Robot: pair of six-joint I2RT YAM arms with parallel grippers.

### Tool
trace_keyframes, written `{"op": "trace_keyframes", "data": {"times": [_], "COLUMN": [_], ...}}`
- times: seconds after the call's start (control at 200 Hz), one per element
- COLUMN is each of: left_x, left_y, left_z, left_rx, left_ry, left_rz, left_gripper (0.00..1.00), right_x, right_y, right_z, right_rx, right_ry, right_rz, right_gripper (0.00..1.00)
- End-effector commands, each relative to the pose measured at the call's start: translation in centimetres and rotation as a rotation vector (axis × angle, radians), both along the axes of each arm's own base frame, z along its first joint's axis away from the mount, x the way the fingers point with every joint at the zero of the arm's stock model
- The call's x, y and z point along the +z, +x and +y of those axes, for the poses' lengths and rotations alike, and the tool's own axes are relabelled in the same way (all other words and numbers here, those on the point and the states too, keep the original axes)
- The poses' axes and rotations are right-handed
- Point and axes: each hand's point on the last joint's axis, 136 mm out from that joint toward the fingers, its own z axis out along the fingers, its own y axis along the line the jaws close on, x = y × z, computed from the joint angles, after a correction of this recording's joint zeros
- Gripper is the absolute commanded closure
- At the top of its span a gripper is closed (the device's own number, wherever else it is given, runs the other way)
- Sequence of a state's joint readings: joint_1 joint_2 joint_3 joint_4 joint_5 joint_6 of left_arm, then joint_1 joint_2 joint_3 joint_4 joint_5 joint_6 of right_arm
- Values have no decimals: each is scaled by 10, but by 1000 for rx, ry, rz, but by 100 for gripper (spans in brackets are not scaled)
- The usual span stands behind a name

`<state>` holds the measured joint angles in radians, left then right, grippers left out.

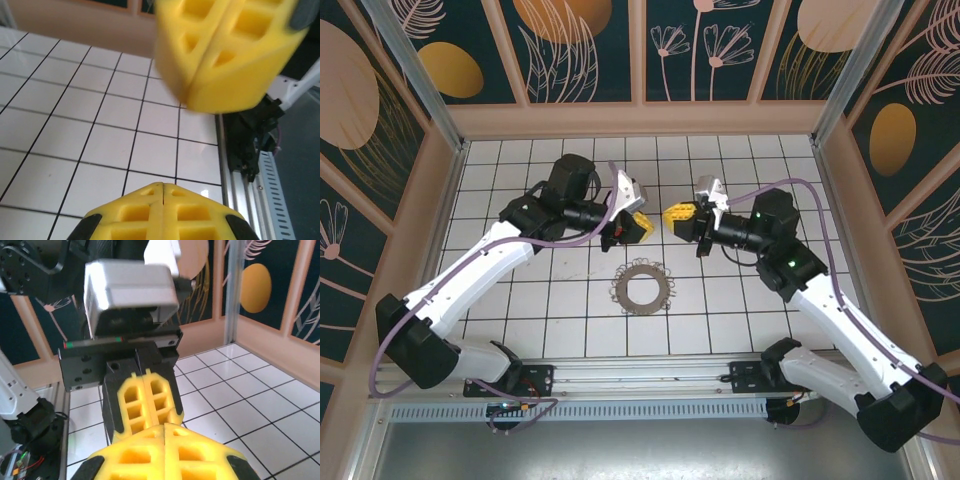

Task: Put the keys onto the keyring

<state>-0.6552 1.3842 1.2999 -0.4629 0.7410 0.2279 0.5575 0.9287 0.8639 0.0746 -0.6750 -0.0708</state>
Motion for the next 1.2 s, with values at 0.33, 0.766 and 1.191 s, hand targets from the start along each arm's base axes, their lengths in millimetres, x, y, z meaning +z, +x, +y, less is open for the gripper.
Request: {"op": "trace_keyframes", "data": {"times": [0.33,0.766,1.191], "left_x": [-118,-166,-153], "left_y": [29,34,36], "left_z": [20,41,72], "left_rx": [358,510,612], "left_ry": [118,140,33], "left_rz": [331,427,418], "left_gripper": [60,46,43], "right_x": [-147,-248,-301], "right_y": [43,-41,-41], "right_z": [-53,-17,7], "right_rx": [-442,-421,-495], "right_ry": [-196,-453,-835], "right_rz": [518,739,670], "right_gripper": [42,39,50]}}
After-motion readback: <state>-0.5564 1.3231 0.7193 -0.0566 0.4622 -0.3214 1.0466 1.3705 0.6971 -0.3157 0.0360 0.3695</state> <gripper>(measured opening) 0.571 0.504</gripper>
